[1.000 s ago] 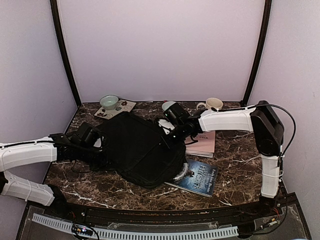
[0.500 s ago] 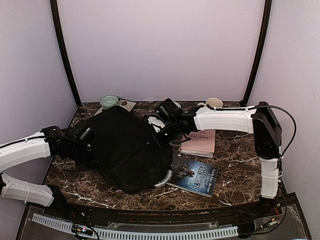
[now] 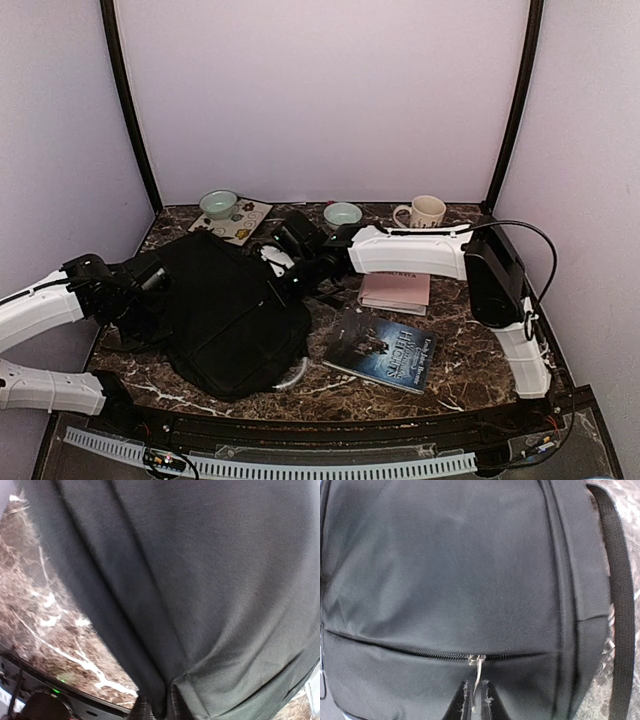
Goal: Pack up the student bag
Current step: Place the student bag at the center of the board, then move the book to the student bag.
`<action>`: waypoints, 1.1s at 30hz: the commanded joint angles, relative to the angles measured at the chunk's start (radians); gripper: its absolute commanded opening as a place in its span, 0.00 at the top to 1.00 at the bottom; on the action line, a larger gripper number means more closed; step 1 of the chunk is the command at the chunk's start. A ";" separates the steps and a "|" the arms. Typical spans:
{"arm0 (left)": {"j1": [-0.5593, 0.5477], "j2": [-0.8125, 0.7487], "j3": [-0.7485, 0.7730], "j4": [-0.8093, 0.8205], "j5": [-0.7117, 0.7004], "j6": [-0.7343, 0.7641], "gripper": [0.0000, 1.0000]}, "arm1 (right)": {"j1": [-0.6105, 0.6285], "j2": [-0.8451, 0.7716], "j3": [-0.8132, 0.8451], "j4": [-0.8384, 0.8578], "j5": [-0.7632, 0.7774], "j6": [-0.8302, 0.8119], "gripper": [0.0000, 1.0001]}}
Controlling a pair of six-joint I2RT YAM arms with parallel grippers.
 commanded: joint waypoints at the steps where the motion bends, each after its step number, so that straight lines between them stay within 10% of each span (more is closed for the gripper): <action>1: 0.011 -0.051 -0.019 -0.059 -0.059 -0.046 0.72 | -0.005 0.016 0.087 -0.084 0.065 0.029 0.79; 9: 0.010 -0.103 0.011 -0.045 -0.076 -0.017 0.27 | -0.018 -0.168 -0.076 -0.103 0.176 0.022 0.40; 21: 0.002 0.083 0.149 0.388 0.165 0.443 0.27 | -0.121 -0.604 -0.485 -0.182 0.366 0.265 0.26; 33: -0.111 0.569 0.363 0.685 0.633 0.699 0.24 | -0.335 -1.038 -0.961 -0.308 0.118 0.631 0.09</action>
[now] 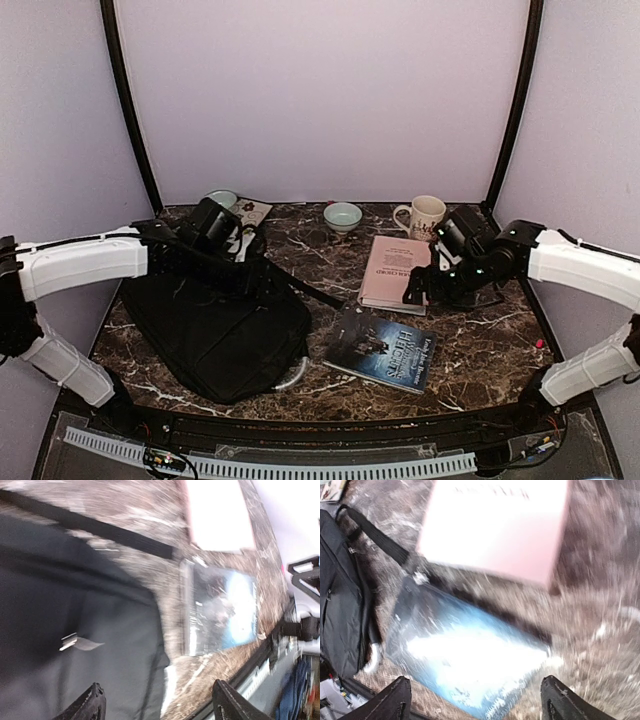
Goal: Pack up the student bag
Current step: Move the book to the student bag.
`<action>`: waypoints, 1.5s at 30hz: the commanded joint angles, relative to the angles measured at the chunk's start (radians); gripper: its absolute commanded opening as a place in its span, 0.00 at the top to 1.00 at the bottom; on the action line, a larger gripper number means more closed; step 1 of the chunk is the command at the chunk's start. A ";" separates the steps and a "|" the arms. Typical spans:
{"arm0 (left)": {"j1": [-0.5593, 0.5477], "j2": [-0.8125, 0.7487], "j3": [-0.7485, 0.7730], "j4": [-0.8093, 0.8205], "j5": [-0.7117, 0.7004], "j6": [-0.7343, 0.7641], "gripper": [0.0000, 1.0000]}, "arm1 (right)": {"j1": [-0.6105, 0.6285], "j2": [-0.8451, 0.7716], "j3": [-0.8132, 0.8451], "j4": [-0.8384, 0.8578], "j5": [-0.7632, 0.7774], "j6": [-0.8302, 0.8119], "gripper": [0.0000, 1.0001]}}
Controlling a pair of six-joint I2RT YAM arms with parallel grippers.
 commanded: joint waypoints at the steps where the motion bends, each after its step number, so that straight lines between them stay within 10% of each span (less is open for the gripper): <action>1: -0.071 0.189 0.113 0.077 0.196 0.122 0.24 | -0.054 -0.117 -0.159 -0.024 -0.144 0.162 0.08; 23: -0.131 0.798 0.437 0.042 0.512 0.103 0.24 | -0.198 -0.116 -0.711 0.779 -0.652 0.253 0.16; 32: -0.150 0.799 0.414 0.169 0.634 0.024 0.31 | -0.199 -0.111 -0.462 0.881 -0.780 0.259 0.59; 45: -0.148 0.601 0.546 0.102 0.529 -0.007 0.35 | -0.171 0.023 -0.161 0.649 -0.791 0.144 0.67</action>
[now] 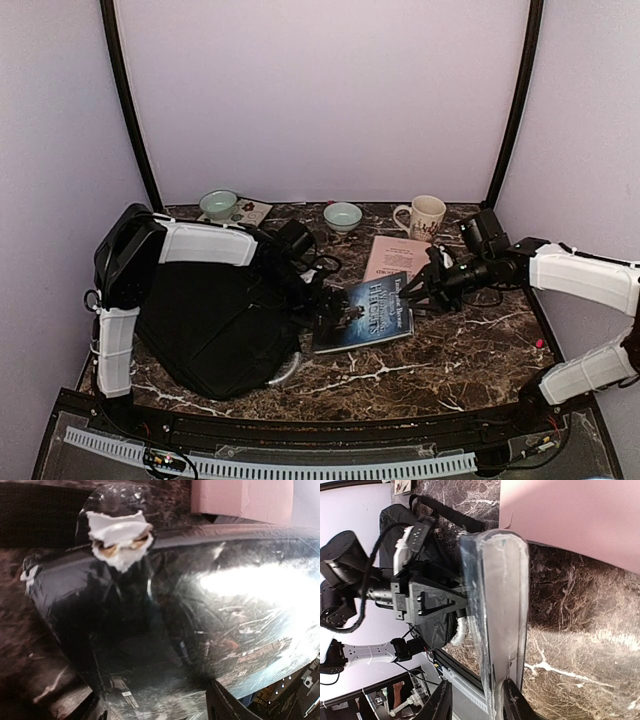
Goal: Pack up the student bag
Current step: Move the book to the student bag.
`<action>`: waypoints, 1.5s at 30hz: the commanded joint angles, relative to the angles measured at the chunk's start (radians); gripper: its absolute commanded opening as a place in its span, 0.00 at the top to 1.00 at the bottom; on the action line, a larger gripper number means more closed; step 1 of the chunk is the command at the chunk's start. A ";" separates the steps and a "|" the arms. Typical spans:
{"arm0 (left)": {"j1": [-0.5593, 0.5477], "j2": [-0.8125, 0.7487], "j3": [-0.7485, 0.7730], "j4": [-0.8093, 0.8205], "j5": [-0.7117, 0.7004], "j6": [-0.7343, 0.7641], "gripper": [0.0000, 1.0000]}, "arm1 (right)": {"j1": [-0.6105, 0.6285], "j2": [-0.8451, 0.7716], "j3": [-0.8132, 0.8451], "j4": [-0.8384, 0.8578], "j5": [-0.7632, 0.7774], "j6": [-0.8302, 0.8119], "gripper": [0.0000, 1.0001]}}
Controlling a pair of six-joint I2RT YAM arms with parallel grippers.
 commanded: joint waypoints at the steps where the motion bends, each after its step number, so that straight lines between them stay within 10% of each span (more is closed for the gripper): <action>1: -0.089 -0.151 0.073 0.107 0.123 0.030 0.35 | 0.055 0.082 0.055 0.276 -0.143 -0.052 0.67; 21: -0.064 -0.498 -0.110 -0.159 -0.262 -0.037 0.36 | 0.249 0.513 0.296 0.379 -0.190 -0.052 0.61; 30: -0.006 -0.625 -0.450 -0.165 -0.397 -0.068 0.29 | 0.260 0.658 0.442 0.037 -0.109 -0.246 0.56; 45: 0.079 -0.818 -0.622 -0.185 -0.427 -0.153 0.11 | 0.257 0.705 0.494 -0.028 -0.046 -0.242 0.54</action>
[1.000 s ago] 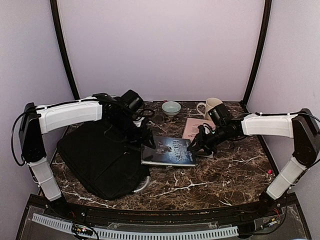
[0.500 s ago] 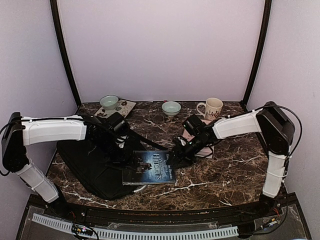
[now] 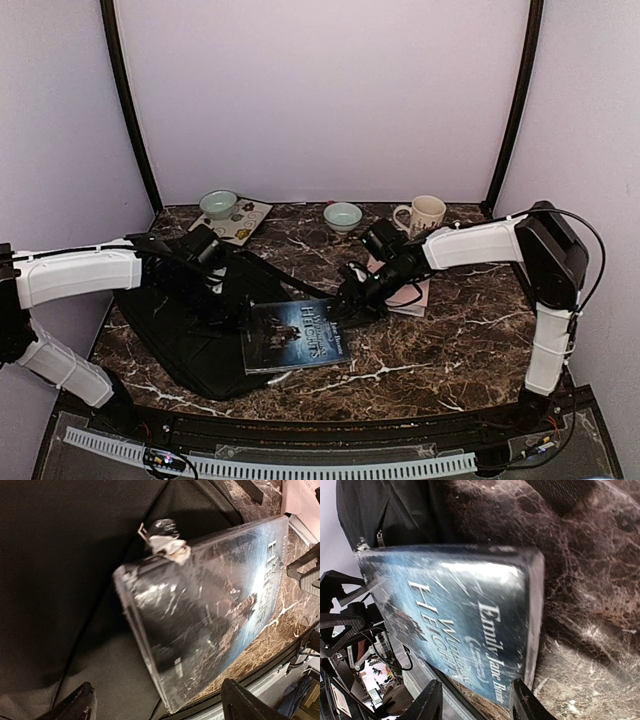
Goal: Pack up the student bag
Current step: Move the book to the student bag, then pick up the book at the center of the board.
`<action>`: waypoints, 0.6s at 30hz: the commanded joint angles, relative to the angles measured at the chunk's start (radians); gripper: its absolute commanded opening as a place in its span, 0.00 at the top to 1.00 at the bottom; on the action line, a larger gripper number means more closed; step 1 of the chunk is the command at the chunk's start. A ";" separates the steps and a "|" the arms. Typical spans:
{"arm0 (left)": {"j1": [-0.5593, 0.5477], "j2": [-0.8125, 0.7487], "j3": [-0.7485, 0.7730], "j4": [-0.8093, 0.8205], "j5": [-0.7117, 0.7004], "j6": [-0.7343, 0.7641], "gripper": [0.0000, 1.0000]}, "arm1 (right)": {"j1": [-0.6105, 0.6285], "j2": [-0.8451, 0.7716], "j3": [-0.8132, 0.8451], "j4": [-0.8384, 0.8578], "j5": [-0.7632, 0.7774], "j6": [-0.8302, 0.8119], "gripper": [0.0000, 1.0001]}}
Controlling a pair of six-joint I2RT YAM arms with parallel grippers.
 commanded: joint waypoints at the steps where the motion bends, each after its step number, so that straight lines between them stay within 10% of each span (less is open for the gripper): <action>1: 0.001 -0.099 -0.088 0.063 0.022 -0.035 0.11 | 0.010 0.034 0.048 -0.018 0.015 -0.017 0.54; 9: 0.038 -0.098 -0.323 0.495 0.216 -0.053 0.16 | 0.012 0.099 0.087 -0.062 0.025 -0.047 0.58; 18: 0.048 -0.013 -0.309 0.624 0.283 -0.014 0.30 | 0.024 0.151 0.085 -0.058 0.031 -0.045 0.63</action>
